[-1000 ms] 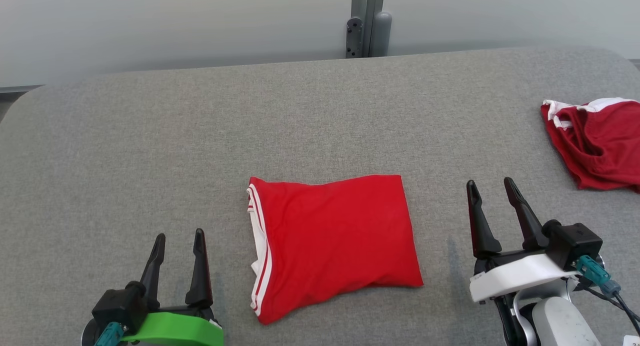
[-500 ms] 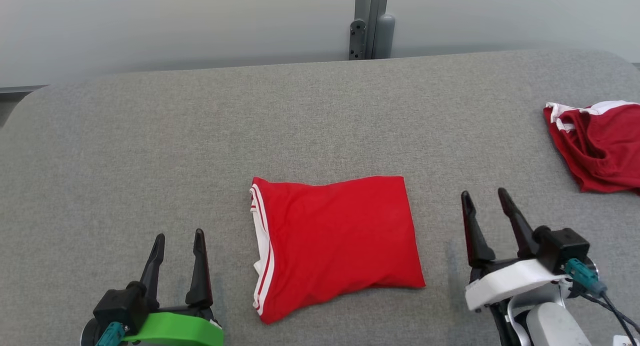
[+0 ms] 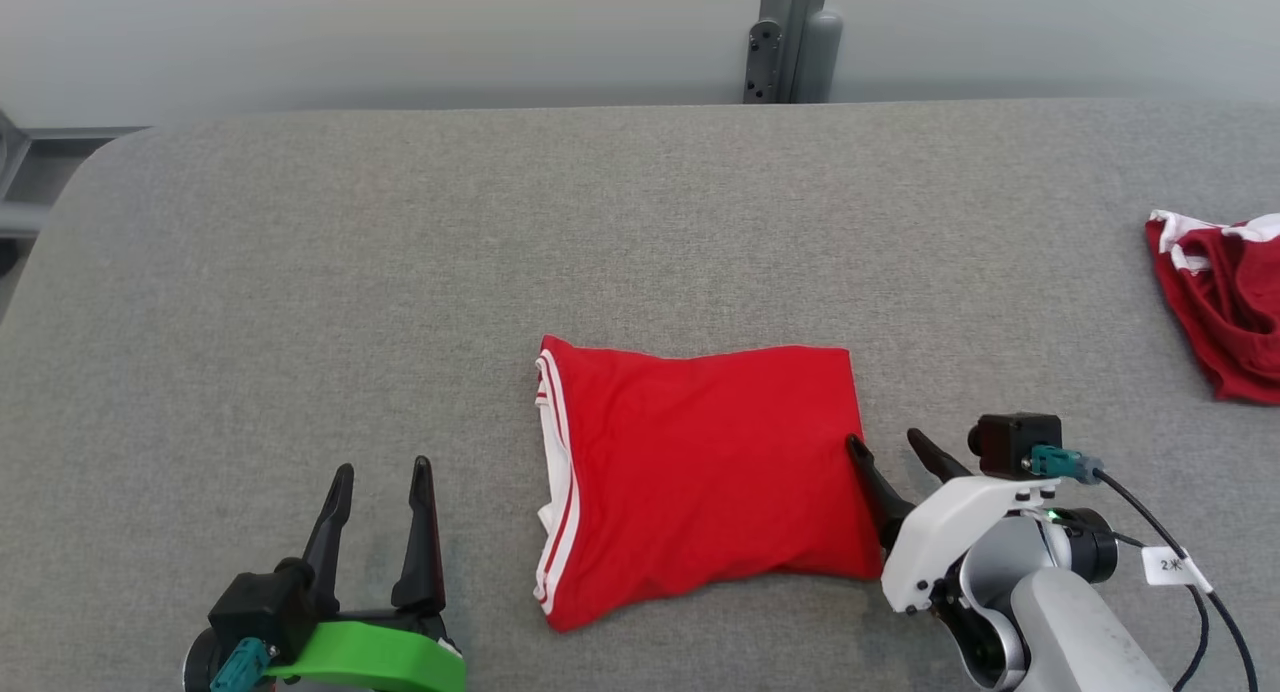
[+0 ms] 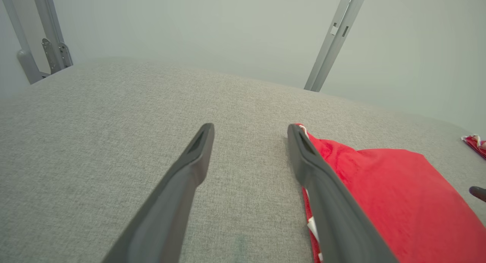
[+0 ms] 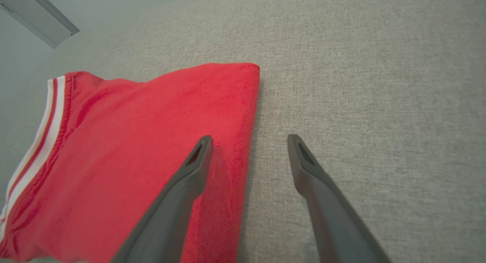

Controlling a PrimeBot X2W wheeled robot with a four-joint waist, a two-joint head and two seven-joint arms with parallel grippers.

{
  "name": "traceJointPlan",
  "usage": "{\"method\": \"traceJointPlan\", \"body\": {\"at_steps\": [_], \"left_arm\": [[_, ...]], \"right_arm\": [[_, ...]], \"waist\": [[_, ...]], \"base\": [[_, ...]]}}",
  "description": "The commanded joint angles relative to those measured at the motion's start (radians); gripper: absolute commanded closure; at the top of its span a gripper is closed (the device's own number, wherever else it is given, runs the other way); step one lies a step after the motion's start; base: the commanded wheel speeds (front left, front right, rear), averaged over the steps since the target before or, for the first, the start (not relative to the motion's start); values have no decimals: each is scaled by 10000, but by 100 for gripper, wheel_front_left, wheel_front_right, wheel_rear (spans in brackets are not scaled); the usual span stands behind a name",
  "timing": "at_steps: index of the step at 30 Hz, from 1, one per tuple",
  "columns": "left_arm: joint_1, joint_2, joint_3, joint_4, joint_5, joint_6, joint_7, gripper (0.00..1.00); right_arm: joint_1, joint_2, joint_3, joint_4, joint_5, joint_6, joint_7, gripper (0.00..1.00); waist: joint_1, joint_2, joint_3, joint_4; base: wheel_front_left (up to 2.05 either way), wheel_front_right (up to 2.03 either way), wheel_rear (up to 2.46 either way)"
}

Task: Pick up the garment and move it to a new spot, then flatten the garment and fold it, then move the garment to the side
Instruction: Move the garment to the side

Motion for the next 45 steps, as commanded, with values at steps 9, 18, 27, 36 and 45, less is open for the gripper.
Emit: {"method": "traceJointPlan", "body": {"at_steps": [9, 18, 27, 36, 45], "left_arm": [[-209, -18, -126, 22, -311, 118, 2, 0], [-138, -17, -164, 10, -380, 153, 2, 0], [-56, -9, -21, -50, -54, 17, 3, 0], [-317, 264, -26, -111, 173, -47, 26, 0], [-561, 528, -255, -238, 342, -92, 219, 0]], "right_arm": [[-857, -28, 211, 1265, 642, 0, 962, 0], [-1282, -70, 685, 1436, 1281, 0, 605, 100], [-1399, -724, 503, 815, 1244, -7, -219, 100], [-1201, -1163, -129, -74, 1080, -7, -193, 100], [-1213, -1097, -455, -599, 878, -5, -371, 100]], "waist": [[0, 0, 405, 631], [0, 0, 477, 184], [0, 0, 525, -1441], [0, 0, 965, -3910], [0, 0, 1276, -4888]], "base": [[0, 0, 0], [0, 0, 0], [0, 0, 0], [0, 0, 0], [0, 0, 0]]}}
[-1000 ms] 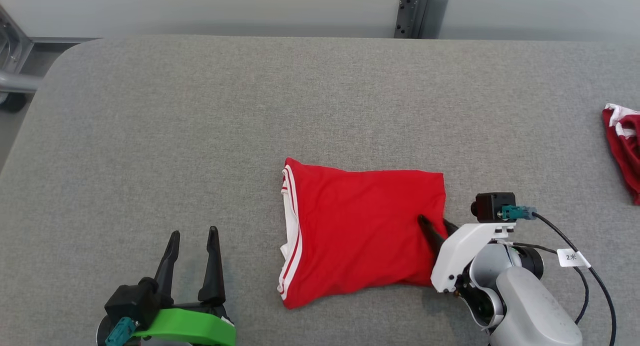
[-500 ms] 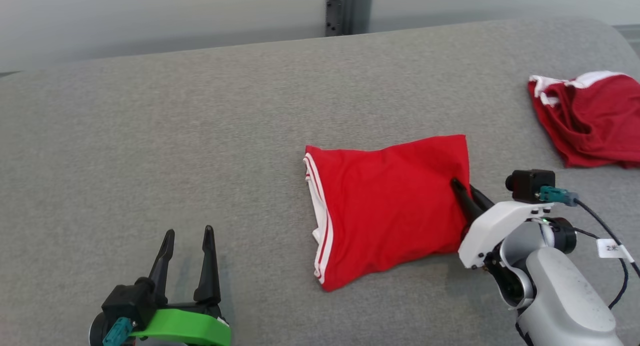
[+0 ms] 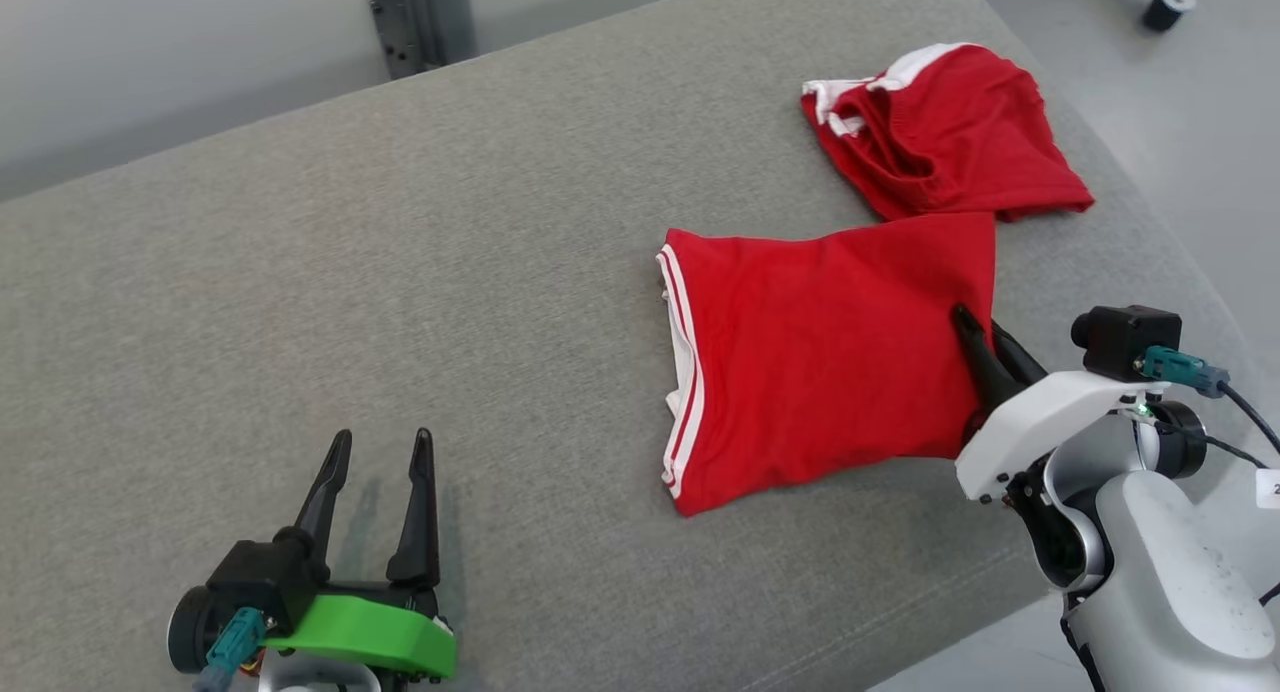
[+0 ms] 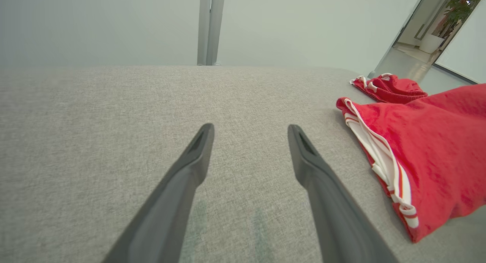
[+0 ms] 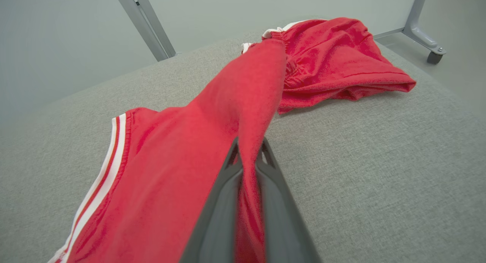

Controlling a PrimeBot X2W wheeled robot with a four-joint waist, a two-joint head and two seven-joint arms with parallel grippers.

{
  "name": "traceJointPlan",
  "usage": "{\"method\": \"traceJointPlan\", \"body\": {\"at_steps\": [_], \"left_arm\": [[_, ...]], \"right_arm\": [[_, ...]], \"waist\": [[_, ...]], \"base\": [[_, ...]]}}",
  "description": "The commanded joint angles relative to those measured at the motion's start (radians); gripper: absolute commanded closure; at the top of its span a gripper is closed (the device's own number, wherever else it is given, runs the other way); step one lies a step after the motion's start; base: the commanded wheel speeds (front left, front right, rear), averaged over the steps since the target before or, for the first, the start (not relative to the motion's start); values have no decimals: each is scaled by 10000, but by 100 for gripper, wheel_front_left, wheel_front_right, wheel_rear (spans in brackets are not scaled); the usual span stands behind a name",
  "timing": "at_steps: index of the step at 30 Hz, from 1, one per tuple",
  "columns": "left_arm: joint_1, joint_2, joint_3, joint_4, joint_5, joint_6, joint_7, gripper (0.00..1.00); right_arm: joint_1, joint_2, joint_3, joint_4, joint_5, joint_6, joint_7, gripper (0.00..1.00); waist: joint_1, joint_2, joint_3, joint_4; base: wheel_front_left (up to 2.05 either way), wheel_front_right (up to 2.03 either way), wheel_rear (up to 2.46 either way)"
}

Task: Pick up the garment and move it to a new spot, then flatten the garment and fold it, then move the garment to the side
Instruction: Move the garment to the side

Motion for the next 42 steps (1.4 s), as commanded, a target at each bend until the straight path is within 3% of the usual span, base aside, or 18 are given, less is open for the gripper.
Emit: {"method": "traceJointPlan", "body": {"at_steps": [1, 16, 30, 42], "left_arm": [[-167, 109, -14, -33, 51, 7, 40, 0], [-331, -19, -131, 13, -171, 96, -32, 0], [-628, -70, -221, 39, -138, 50, -156, 0], [-1185, 2, -436, -125, 107, 31, -187, 0]], "right_arm": [[-52, 22, -58, -66, -74, -11, -98, 100], [-2321, -360, -521, 377, -674, -12, 382, 100], [-4536, -1974, -1483, 2277, -1864, -12, 626, 100], [-5322, -3266, -3757, 4202, -3454, -14, 191, 100]], "waist": [[0, 0, 350, -656], [0, 0, 104, 329], [0, 0, 737, 1561], [0, 0, 2216, 2636]], "base": [[0, 0, 0], [0, 0, 0], [0, 0, 0], [0, 0, 0]]}}
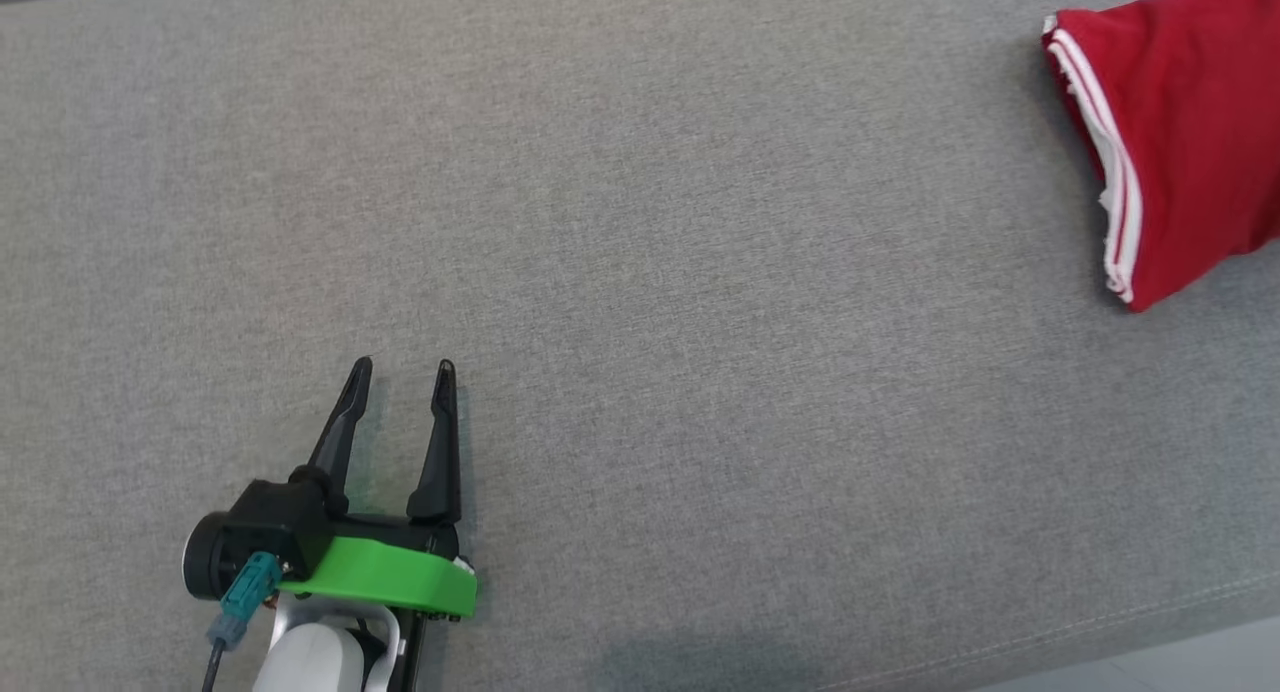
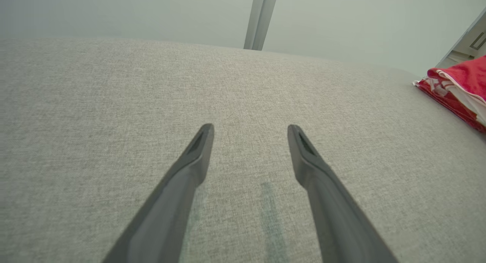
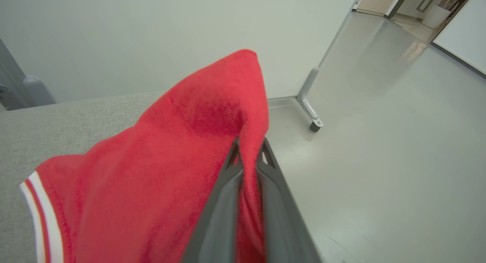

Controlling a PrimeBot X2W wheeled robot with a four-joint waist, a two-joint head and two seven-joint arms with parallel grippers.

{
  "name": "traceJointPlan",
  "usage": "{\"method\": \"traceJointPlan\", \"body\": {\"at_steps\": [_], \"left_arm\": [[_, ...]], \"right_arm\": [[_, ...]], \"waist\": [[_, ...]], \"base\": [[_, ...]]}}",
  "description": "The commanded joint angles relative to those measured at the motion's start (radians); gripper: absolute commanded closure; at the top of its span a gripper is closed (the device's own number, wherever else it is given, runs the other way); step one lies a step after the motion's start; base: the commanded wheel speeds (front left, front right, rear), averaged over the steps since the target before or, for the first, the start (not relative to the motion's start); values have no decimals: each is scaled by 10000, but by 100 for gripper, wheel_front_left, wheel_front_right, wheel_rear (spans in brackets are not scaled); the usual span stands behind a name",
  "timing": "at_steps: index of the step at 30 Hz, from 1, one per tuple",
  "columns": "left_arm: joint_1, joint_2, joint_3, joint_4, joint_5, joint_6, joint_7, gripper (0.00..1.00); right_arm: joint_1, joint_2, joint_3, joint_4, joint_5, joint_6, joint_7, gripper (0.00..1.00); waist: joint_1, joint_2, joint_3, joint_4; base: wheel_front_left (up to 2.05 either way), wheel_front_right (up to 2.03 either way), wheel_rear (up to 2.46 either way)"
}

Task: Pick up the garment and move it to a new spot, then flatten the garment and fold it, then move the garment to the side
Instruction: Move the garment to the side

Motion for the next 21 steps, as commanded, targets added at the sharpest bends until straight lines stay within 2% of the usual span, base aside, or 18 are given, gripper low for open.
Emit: {"method": "traceJointPlan", "body": {"at_steps": [1, 5, 6, 7, 10, 15, 21], "left_arm": [[-216, 74, 2, -64, 90, 2, -68, 0], [-241, 130, 0, -144, 152, 66, -70, 0], [-267, 142, -5, -176, 156, 66, -73, 0], [-268, 156, -9, -186, 159, 66, -74, 0], [-255, 174, -44, -203, 190, 105, -77, 0], [-172, 241, -76, -179, 197, 135, -42, 0], [-39, 322, -141, -217, 163, 148, 75, 0]], "right_arm": [[-178, -101, -354, 191, -132, -16, -161, 100], [-302, -206, -1281, 816, -806, -16, -507, 100], [-410, -197, -1640, 1049, -1226, -16, -737, 56], [-456, -181, -1868, 1083, -1437, -16, -931, 0], [-565, 138, -2267, 1318, -1992, -16, -1431, 0], [-814, 503, -2258, 1801, -2400, -16, -1850, 0], [-802, 358, -2701, 2031, -3416, -16, -2053, 0]], "waist": [[0, 0, 630, 586], [0, 0, 963, 784], [0, 0, 1073, 830], [0, 0, 1103, 840], [0, 0, 1123, 833], [0, 0, 916, 661], [0, 0, 541, 489]], "base": [[0, 0, 0], [0, 0, 0], [0, 0, 0], [0, 0, 0], [0, 0, 0], [0, 0, 0], [0, 0, 0]]}}
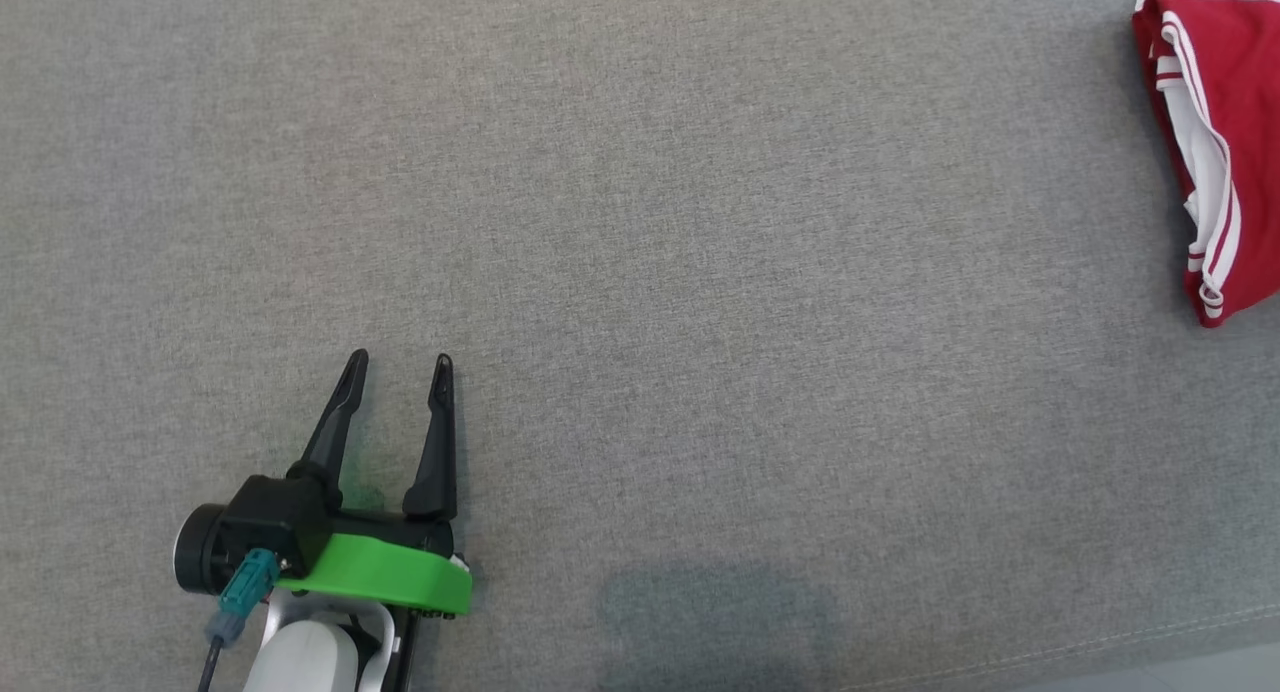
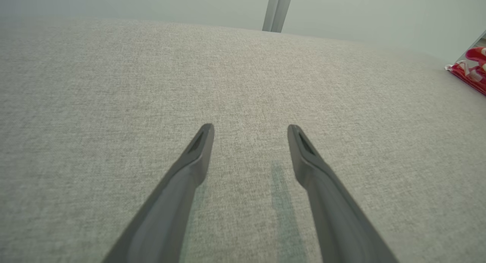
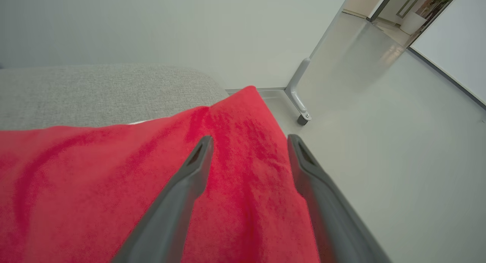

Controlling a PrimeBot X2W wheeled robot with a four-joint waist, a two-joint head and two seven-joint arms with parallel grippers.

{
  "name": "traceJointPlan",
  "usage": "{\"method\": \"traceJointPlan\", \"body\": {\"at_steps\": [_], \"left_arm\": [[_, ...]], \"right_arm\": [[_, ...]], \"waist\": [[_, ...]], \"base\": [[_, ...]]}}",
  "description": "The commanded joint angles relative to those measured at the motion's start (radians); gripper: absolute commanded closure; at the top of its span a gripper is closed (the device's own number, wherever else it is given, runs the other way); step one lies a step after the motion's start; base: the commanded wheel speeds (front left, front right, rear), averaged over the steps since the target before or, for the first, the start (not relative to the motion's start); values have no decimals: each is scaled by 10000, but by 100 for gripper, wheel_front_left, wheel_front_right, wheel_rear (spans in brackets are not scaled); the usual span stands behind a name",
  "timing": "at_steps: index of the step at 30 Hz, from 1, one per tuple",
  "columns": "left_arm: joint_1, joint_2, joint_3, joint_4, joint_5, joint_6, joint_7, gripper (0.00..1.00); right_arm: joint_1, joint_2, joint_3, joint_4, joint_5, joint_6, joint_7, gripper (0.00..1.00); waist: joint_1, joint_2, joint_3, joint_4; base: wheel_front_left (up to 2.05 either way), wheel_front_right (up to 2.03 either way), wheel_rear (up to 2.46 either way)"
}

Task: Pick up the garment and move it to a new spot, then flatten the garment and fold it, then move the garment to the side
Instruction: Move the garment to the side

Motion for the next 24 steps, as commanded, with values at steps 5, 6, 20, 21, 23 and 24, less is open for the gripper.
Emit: {"method": "traceJointPlan", "body": {"at_steps": [5, 6, 20, 21, 23, 24], "left_arm": [[202, 119, -7, -56, -7, 98, 84, 0], [214, 129, 3, -52, -25, 94, 95, 0], [437, 128, 418, 81, -443, 301, -36, 0], [435, 107, 468, 118, -493, 319, -52, 0], [448, 68, 557, 148, -566, 333, -41, 0], [447, 59, 629, 163, -588, 368, -61, 0]], "right_arm": [[-189, 81, -485, 74, -495, -14, -300, 0], [-209, 117, -479, 107, -559, -14, -377, 0], [-279, 1363, 2113, 151, 1281, -14, -1522, 0], [-127, 1514, 2421, 5, 1525, -14, -1536, 0], [182, 1772, 2987, -391, 2014, -14, -1534, 0], [386, 1921, 3250, -681, 2376, -14, -1537, 0]], "waist": [[0, 0, -413, -239], [0, 0, -471, -275], [0, 0, -2108, -369], [0, 0, -2267, -337], [0, 0, -2514, -269], [0, 0, -2650, -227]], "base": [[0, 0, 0], [0, 0, 0], [0, 0, 0], [0, 0, 0], [0, 0, 0], [0, 0, 0]]}}
